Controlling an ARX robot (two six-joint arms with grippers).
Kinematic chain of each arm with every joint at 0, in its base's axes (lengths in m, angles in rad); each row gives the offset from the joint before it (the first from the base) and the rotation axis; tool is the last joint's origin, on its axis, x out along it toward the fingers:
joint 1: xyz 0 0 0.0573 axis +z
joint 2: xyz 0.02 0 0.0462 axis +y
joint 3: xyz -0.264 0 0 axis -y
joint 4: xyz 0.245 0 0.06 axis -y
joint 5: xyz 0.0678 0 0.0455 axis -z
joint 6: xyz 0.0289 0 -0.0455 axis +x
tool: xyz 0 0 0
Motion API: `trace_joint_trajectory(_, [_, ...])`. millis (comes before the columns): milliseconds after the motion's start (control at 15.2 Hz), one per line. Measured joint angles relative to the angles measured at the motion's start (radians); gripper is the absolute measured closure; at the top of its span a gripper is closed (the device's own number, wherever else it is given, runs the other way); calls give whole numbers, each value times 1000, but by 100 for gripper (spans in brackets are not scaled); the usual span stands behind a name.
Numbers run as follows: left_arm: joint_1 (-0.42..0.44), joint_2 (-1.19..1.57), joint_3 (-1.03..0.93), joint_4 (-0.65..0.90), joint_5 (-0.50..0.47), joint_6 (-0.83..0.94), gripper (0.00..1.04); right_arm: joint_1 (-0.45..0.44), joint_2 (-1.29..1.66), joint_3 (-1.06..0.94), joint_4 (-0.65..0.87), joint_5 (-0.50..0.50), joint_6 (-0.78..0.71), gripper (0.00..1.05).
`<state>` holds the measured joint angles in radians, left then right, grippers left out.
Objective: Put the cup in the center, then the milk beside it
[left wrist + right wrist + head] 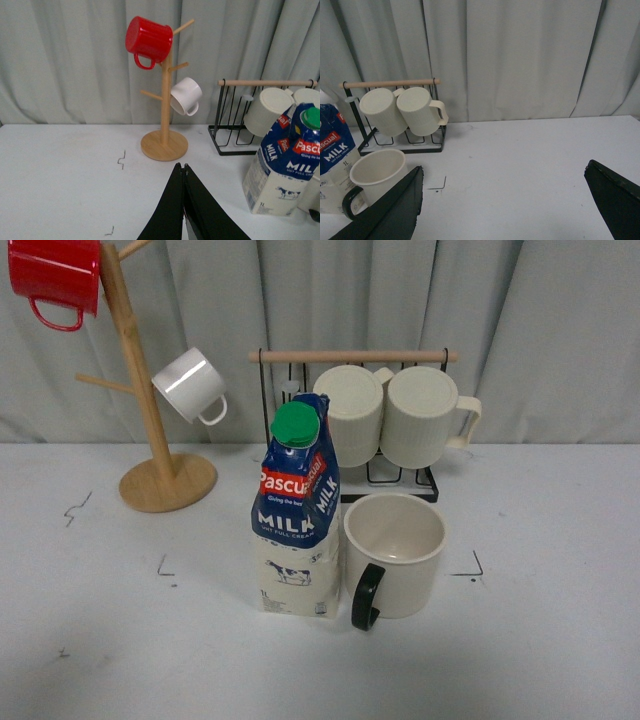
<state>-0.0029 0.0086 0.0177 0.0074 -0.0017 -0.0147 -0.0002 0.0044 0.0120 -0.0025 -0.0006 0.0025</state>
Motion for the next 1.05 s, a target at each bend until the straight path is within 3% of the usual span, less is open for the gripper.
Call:
trace_joint_trajectory(66, [1,0,-6,-12,2,0,100,0,0,0,0,0,0,6])
trace_joint_trajectory(132, [1,0,-6,-11,2,0,82,0,0,0,-1,0,0,6])
trace_joint_trajectory(329, [1,0,-6,-11,2,0,55,0,0,0,-1,0,0,6])
trace_joint_trajectory(592, [1,0,-6,-11,2,0,10,0,0,0,-1,0,0,6])
trace_joint_trajectory(658, [1,0,-6,-11,2,1,5,0,0,0,-1,0,0,6])
trace_joint_trajectory(1053, [1,0,-6,-11,2,1,7,0,0,0,-1,0,0,6])
